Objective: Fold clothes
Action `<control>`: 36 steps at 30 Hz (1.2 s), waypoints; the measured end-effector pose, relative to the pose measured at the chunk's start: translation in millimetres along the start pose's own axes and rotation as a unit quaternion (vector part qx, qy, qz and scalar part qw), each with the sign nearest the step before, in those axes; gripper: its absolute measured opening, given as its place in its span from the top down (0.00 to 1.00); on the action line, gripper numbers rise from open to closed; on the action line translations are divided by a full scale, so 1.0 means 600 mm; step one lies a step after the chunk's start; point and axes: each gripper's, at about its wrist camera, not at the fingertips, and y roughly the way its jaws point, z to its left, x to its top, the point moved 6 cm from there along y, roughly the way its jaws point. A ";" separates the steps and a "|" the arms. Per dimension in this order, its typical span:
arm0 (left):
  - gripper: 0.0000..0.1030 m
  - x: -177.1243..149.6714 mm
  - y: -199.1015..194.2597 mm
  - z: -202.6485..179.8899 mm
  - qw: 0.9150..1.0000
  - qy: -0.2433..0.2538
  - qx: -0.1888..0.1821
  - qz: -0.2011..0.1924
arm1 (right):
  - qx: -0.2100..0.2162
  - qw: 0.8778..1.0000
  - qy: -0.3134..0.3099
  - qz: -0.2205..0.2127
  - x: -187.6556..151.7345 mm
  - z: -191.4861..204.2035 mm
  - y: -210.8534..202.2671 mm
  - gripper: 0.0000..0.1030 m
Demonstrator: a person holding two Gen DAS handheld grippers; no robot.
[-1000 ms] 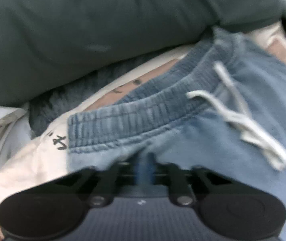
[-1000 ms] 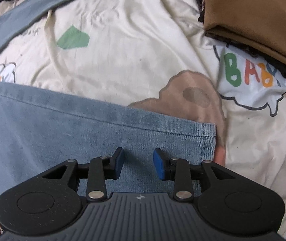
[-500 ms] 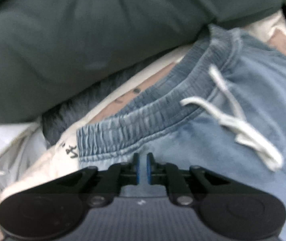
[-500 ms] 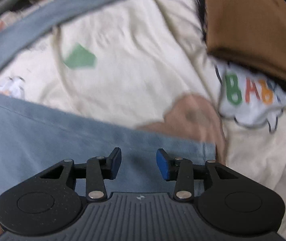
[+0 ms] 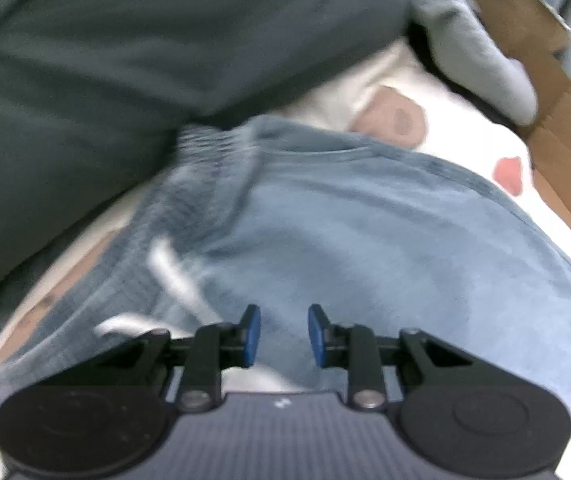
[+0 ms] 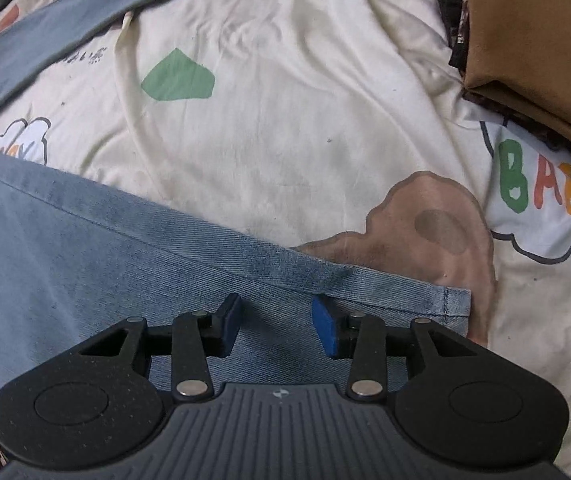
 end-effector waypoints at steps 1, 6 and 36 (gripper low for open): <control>0.73 0.003 0.014 -0.008 1.000 0.004 -0.003 -0.001 | 0.001 1.000 -0.001 0.002 0.001 -0.001 0.001 0.54; 0.73 0.020 0.073 -0.031 1.000 0.011 0.002 0.000 | 0.009 1.000 0.005 0.016 0.005 -0.006 0.005 0.54; 0.95 0.088 0.053 0.051 0.999 -0.003 0.045 -0.010 | 0.010 0.999 0.032 0.014 -0.004 0.003 0.008 0.45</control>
